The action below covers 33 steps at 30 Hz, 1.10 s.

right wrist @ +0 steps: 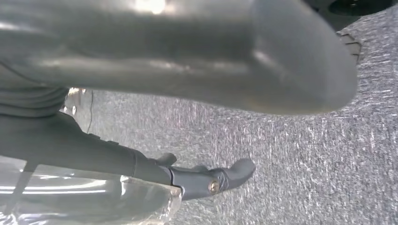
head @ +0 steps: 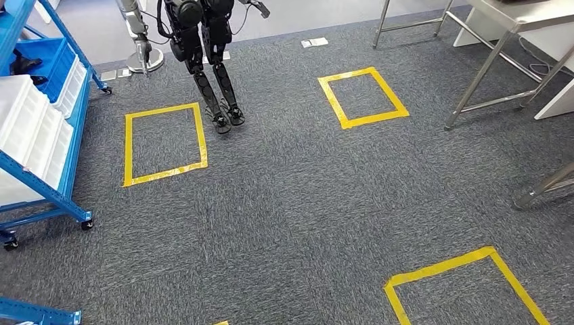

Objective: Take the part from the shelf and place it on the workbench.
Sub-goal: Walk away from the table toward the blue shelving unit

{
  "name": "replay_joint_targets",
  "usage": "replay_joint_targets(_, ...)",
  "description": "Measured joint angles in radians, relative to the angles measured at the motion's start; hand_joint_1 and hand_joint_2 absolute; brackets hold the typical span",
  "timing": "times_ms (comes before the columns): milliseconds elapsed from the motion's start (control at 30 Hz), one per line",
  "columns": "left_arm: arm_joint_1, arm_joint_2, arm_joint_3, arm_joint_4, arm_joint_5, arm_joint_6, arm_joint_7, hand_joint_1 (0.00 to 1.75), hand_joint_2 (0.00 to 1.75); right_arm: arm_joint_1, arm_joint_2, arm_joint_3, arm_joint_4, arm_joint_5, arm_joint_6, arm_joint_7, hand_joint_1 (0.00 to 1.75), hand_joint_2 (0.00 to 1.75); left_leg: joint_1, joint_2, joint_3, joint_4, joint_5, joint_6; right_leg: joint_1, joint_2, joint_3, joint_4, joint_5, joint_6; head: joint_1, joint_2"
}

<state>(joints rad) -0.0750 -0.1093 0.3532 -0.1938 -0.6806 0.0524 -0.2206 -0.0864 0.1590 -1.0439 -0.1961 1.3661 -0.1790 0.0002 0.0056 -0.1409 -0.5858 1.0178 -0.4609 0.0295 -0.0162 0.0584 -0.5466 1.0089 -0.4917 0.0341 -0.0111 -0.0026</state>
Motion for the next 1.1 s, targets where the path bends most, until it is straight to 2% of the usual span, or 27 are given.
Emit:
replay_joint_targets(33, 0.003, 0.000, 0.000, 0.000, 0.000, 0.000, 0.001, 0.00, 0.00, -0.002, 0.001, 0.001, 0.000, 0.001, 0.001, 0.000, 0.00, 0.00, 0.002, 0.000, -0.002, 0.003, -0.002, -0.005, -0.002, -0.009, 0.005, -0.002, 0.002, -0.008, 0.000, 0.000)
replay_joint_targets(67, 0.006, 0.000, 0.000, 0.000, 0.000, 0.001, 0.001, 0.00, 0.00, -0.002, 0.001, 0.002, 0.000, 0.001, 0.002, 0.000, 0.00, 0.00, 0.003, 0.016, -0.008, 0.015, -0.010, -0.009, -0.004, -0.019, 0.008, -0.005, 0.004, -0.017, -0.001, 0.000)
replay_joint_targets(100, 0.007, 0.000, 0.000, 0.000, 0.000, 0.001, 0.002, 0.00, 0.00, -0.002, 0.002, 0.003, 0.000, 0.001, 0.002, 0.000, 0.00, 0.00, 0.002, 0.043, -0.021, 0.043, -0.029, -0.013, -0.006, -0.031, 0.012, -0.009, 0.005, -0.026, -0.004, 0.000)
replay_joint_targets(167, 0.006, -0.001, 0.000, 0.000, 0.000, 0.001, 0.002, 0.00, 0.00, 0.001, 0.002, 0.003, 0.000, 0.001, 0.002, 0.000, 0.00, 0.00, 0.001, 0.106, -0.072, 0.149, -0.090, -0.020, -0.003, -0.058, 0.017, -0.012, 0.003, -0.039, -0.008, 0.000)
replay_joint_targets(233, 0.005, -0.002, 0.000, 0.000, 0.000, 0.001, 0.002, 0.00, 0.00, 0.005, 0.001, 0.003, 0.000, 0.001, 0.004, 0.000, 0.00, 0.00, 0.007, 0.128, -0.133, 0.265, -0.135, -0.027, 0.002, -0.088, 0.018, -0.012, -0.001, -0.045, -0.009, 0.000)
replay_joint_targets(267, 0.006, -0.003, 0.000, 0.000, 0.000, 0.001, 0.002, 0.00, 0.00, 0.006, 0.000, 0.003, 0.000, 0.001, 0.005, 0.000, 0.00, 0.00, 0.009, 0.132, -0.146, 0.287, -0.136, -0.029, 0.003, -0.102, 0.019, -0.012, -0.003, -0.046, -0.009, 0.000)
replay_joint_targets(300, 0.007, -0.002, 0.000, 0.000, 0.000, 0.001, 0.002, 0.00, 0.00, 0.006, 0.000, 0.003, 0.000, 0.001, 0.007, 0.000, 0.00, 0.00, 0.012, 0.136, -0.138, 0.270, -0.117, -0.031, 0.004, -0.114, 0.020, -0.012, -0.005, -0.046, -0.009, 0.000)
replay_joint_targets(333, 0.007, -0.002, 0.000, 0.000, -0.001, 0.001, 0.002, 0.00, 0.00, 0.005, 0.001, 0.004, 0.000, 0.000, 0.009, 0.000, 0.00, 0.00, 0.014, 0.146, -0.109, 0.215, -0.085, -0.031, 0.004, -0.126, 0.022, -0.011, -0.007, -0.044, -0.009, 0.000)
replay_joint_targets(400, 0.003, -0.001, 0.000, 0.000, -0.005, 0.000, 0.004, 0.00, 0.00, 0.004, 0.002, 0.003, 0.000, -0.002, 0.011, 0.000, 0.00, 0.00, 0.013, 0.191, -0.034, 0.081, -0.030, -0.028, 0.009, -0.145, 0.028, -0.010, -0.014, -0.035, -0.009, 0.000)
replay_joint_targets(433, -0.001, -0.001, 0.000, 0.000, -0.008, -0.001, 0.005, 0.00, 0.00, 0.004, 0.002, 0.003, 0.000, -0.003, 0.011, 0.000, 0.00, 0.00, 0.011, 0.208, -0.009, 0.037, -0.017, -0.025, 0.012, -0.153, 0.030, -0.010, -0.019, -0.029, -0.008, 0.000)
replay_joint_targets(467, -0.004, -0.001, 0.000, 0.000, -0.011, -0.002, 0.007, 0.00, 0.00, 0.003, 0.002, 0.003, 0.000, -0.004, 0.011, 0.001, 0.00, 0.00, 0.007, 0.217, 0.001, 0.018, -0.016, -0.020, 0.016, -0.162, 0.033, -0.010, -0.022, -0.023, -0.006, 0.000)
replay_joint_targets(533, -0.008, 0.000, 0.000, 0.000, -0.017, -0.006, 0.012, 0.00, 0.00, 0.000, 0.002, 0.003, 0.000, -0.006, 0.011, 0.003, 0.00, 0.00, 0.000, 0.194, 0.002, 0.012, -0.015, -0.007, 0.019, -0.179, 0.041, -0.010, -0.028, -0.012, -0.004, 0.000)
replay_joint_targets(567, -0.009, 0.001, 0.000, 0.000, -0.018, -0.007, 0.015, 0.00, 0.00, -0.002, 0.003, 0.003, 0.000, -0.007, 0.011, 0.004, 0.00, 0.00, -0.001, 0.183, 0.003, 0.008, -0.013, 0.000, 0.017, -0.172, 0.043, -0.004, -0.034, -0.007, -0.003, 0.000)
replay_joint_targets(600, -0.010, 0.002, 0.000, 0.000, -0.019, -0.008, 0.018, 0.00, 0.00, -0.004, 0.003, 0.003, 0.000, -0.007, 0.011, 0.005, 0.00, 0.00, 0.000, 0.172, 0.005, 0.004, -0.008, 0.009, 0.015, -0.153, 0.036, 0.017, -0.047, -0.005, -0.003, 0.000)
replay_joint_targets(633, -0.011, 0.002, 0.000, 0.000, -0.019, -0.008, 0.020, 0.00, 0.00, -0.004, 0.004, 0.003, 0.000, -0.007, 0.011, 0.005, 0.00, 0.00, 0.002, 0.161, 0.007, 0.000, -0.005, 0.017, 0.013, -0.126, 0.018, 0.057, -0.069, -0.006, -0.002, 0.000)
replay_joint_targets(667, -0.014, 0.003, 0.000, 0.000, -0.019, -0.008, 0.021, 0.00, 0.00, -0.002, 0.004, 0.003, 0.000, -0.007, 0.011, 0.005, 0.00, 0.00, 0.002, 0.149, 0.007, -0.001, -0.003, 0.022, 0.009, -0.096, -0.011, 0.116, -0.098, -0.010, -0.002, 0.000)
replay_joint_targets(700, -0.016, 0.003, 0.000, 0.000, -0.020, -0.008, 0.022, 0.00, 0.00, 0.001, 0.005, 0.003, 0.000, -0.007, 0.011, 0.005, 0.00, 0.00, 0.002, 0.135, 0.006, -0.001, -0.003, 0.026, 0.008, -0.078, -0.045, 0.186, -0.127, -0.014, -0.001, 0.000)
replay_joint_targets(733, -0.018, 0.003, 0.000, 0.000, -0.020, -0.009, 0.022, 0.00, 0.00, 0.004, 0.005, 0.003, 0.000, -0.007, 0.011, 0.005, 0.00, 0.00, 0.001, 0.120, 0.006, -0.001, -0.003, 0.027, 0.007, -0.069, -0.077, 0.245, -0.147, -0.015, -0.001, 0.000)
replay_joint_targets(767, -0.018, 0.003, 0.000, 0.000, -0.020, -0.009, 0.023, 0.00, 0.00, 0.005, 0.005, 0.003, 0.000, -0.006, 0.011, 0.005, 0.00, 0.00, 0.001, 0.104, 0.006, -0.001, -0.003, 0.027, 0.007, -0.065, -0.096, 0.278, -0.152, -0.011, -0.001, 0.000)
replay_joint_targets(800, -0.017, 0.003, 0.000, 0.000, -0.020, -0.009, 0.023, 0.00, 0.00, 0.006, 0.005, 0.003, 0.000, -0.006, 0.011, 0.005, 0.00, 0.00, 0.000, 0.089, 0.007, 0.000, -0.003, 0.026, 0.007, -0.062, -0.098, 0.271, -0.139, -0.004, 0.000, 0.000)
replay_joint_targets(833, -0.016, 0.003, 0.000, 0.000, -0.020, -0.009, 0.024, 0.00, 0.00, 0.006, 0.005, 0.003, 0.000, -0.005, 0.011, 0.005, 0.00, 0.00, 0.000, 0.074, 0.008, 0.000, -0.003, 0.026, 0.005, -0.058, -0.079, 0.222, -0.110, 0.004, 0.000, 0.000)
replay_joint_targets(900, -0.015, 0.003, 0.000, 0.000, -0.021, -0.009, 0.026, 0.00, 0.00, 0.005, 0.004, 0.003, 0.000, -0.005, 0.011, 0.006, 0.00, 0.00, -0.001, 0.047, 0.010, 0.002, -0.004, 0.021, 0.001, -0.022, -0.022, 0.082, -0.045, 0.015, 0.000, 0.000)
replay_joint_targets(933, -0.015, 0.003, 0.000, 0.000, -0.021, -0.009, 0.027, 0.00, 0.00, 0.005, 0.003, 0.003, 0.000, -0.005, 0.012, 0.006, 0.00, 0.00, -0.002, 0.036, 0.009, 0.002, -0.005, 0.016, 0.000, -0.006, -0.002, 0.031, -0.024, 0.013, 0.000, 0.000)
replay_joint_targets(967, -0.015, 0.002, 0.000, 0.000, -0.021, -0.009, 0.028, 0.00, 0.00, 0.004, 0.003, 0.003, 0.000, -0.005, 0.012, 0.007, 0.00, 0.00, -0.003, 0.027, 0.007, 0.003, -0.004, 0.011, 0.001, 0.006, 0.008, 0.006, -0.014, 0.008, 0.000, 0.000)
replay_joint_targets(1033, -0.013, 0.003, 0.000, 0.000, -0.022, -0.009, 0.030, 0.00, 0.00, 0.001, 0.004, 0.003, 0.000, -0.005, 0.014, 0.010, 0.00, 0.00, -0.002, 0.011, 0.002, 0.001, -0.002, 0.000, 0.004, -0.005, 0.012, 0.000, -0.009, -0.007, 0.000, 0.000)
replay_joint_targets(1067, -0.012, 0.003, 0.000, 0.000, -0.022, -0.009, 0.031, 0.00, 0.00, 0.000, 0.005, 0.003, 0.000, -0.005, 0.014, 0.011, 0.00, 0.00, 0.000, 0.012, -0.001, 0.004, -0.004, -0.004, 0.002, -0.015, 0.015, -0.002, -0.006, -0.013, 0.000, 0.000)
replay_joint_targets(1100, -0.011, 0.004, 0.000, 0.000, -0.023, -0.009, 0.032, 0.00, 0.00, -0.001, 0.007, 0.003, 0.000, -0.005, 0.015, 0.013, 0.00, 0.00, 0.000, 0.028, -0.009, 0.018, -0.014, -0.009, -0.001, -0.026, 0.017, -0.005, -0.004, -0.021, -0.002, 0.000)
